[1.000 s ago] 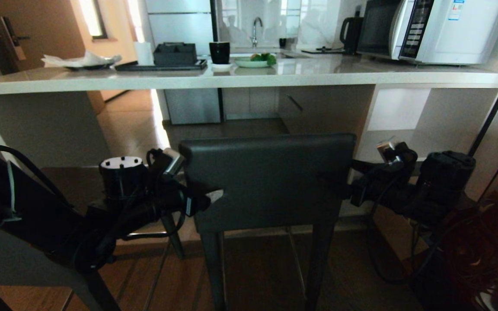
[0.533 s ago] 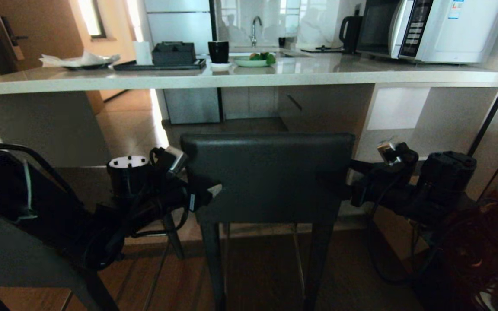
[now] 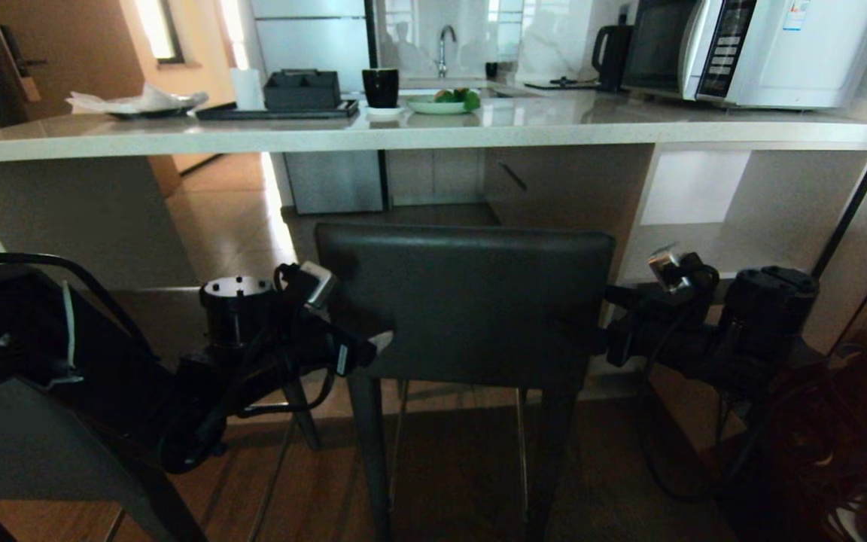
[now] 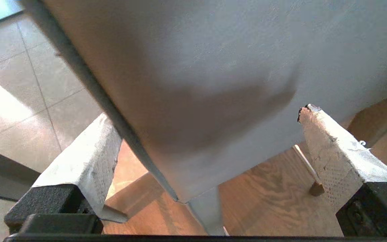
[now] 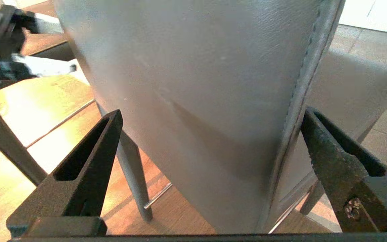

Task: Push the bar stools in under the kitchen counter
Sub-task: Push the gray chair back under the dining table

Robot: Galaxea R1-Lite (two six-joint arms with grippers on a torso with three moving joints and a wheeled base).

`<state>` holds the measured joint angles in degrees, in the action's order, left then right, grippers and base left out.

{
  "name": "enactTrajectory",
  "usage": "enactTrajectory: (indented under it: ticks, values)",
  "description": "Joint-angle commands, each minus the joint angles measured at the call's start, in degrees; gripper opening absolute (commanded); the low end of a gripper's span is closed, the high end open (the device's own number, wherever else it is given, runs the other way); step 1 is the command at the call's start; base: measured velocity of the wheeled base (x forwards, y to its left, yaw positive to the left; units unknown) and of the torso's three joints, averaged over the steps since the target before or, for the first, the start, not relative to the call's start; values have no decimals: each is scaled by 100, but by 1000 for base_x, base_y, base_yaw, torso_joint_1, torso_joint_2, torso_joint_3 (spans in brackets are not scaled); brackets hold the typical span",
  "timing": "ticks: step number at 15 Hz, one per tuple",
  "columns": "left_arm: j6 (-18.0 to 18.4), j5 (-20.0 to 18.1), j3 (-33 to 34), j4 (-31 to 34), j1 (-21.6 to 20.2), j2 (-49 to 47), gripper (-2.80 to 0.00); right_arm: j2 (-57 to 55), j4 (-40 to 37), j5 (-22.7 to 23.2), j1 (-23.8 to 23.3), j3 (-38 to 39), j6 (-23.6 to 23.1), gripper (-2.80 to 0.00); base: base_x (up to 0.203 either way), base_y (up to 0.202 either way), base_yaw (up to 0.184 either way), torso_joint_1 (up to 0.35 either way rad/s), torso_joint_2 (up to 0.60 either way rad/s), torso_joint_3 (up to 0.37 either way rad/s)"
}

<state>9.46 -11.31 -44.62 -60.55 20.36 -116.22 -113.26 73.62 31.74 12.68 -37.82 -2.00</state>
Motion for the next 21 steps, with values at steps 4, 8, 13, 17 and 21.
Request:
enactTrajectory:
  ticks: [4,8,13,17,21]
  values:
    - [-17,-88,50,-53,101,214,0,-409,-242,-61,-421,-617,-27,0,0,0,0,0,0,0]
    - [-181,-82,85,-53,364,240,0,-565,-410,-140,-534,-897,-37,0,0,0,0,0,0,0]
    - [-243,-47,50,-53,557,258,0,-582,-588,-289,-488,-1168,-71,0,0,0,0,0,0,0]
    - [-425,-36,59,-124,381,304,0,-348,-555,-305,-471,-844,-57,0,0,0,0,0,0,0]
    - [-480,104,303,-953,217,145,0,-171,-443,-680,-477,-404,-26,0,0,0,0,0,0,0]
